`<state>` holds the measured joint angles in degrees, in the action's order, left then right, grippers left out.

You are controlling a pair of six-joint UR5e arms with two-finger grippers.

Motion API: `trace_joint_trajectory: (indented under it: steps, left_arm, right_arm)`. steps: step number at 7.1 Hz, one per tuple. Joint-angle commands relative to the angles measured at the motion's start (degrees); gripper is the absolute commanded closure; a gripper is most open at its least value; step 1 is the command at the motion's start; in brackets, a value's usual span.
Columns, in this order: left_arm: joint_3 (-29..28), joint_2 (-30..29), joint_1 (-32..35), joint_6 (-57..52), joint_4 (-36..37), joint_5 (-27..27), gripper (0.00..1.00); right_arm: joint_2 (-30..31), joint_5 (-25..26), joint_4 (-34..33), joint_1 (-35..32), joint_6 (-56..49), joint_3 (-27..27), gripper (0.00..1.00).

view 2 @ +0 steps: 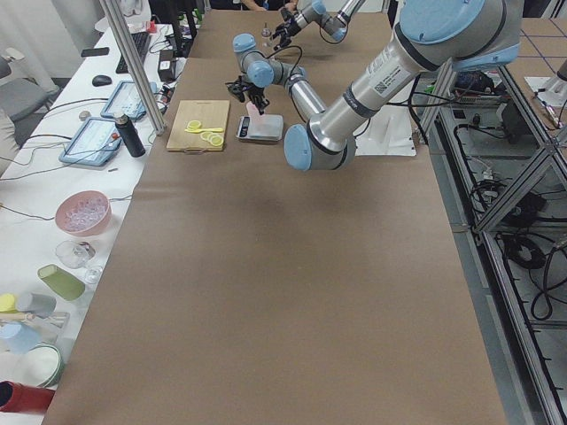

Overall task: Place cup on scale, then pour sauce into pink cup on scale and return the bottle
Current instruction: 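Carry the pink cup with the left gripper onto the silver scale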

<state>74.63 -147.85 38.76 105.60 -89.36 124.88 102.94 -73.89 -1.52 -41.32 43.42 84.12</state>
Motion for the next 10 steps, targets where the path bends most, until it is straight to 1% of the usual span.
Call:
trace_joint_trajectory:
  steps: [1,5,6,7,8,9,10]
  left_arm:
    - [0.60,-0.24,-2.18,0.13,-1.07,-0.08,1.00]
    - [0.34,0.02,-2.55,-0.48,-1.26,-0.34,1.00]
    - [0.60,0.46,-2.55,-0.48,-1.26,-0.34,1.00]
    - [0.60,0.46,-2.55,-0.48,-1.35,-0.34,0.88]
    - [0.60,0.55,-2.55,-0.57,-1.96,-0.34,0.24]
    - [1.04,0.55,-2.46,-0.57,-1.96,-0.25,0.03]
    - [2.70,1.33,-2.37,-0.57,-1.79,-0.08,0.03]
  right_arm:
    - [-1.07,-0.99,0.11,-1.74,-0.09,-0.45,0.00]
    - [-3.62,-1.26,0.20,-2.89,-0.18,-2.11,0.00]
    - [-5.19,-1.26,0.29,-3.24,-0.09,-3.95,0.00]
    - [-6.33,-1.35,0.46,-3.42,-0.09,-4.83,0.00]
    - [-6.61,-1.35,0.46,-3.59,-0.09,-4.84,0.00]
    - [-6.61,-1.35,0.46,-3.59,-0.09,-4.84,0.00]
    - [-6.78,-1.35,0.38,-3.59,-0.09,-4.84,0.00]
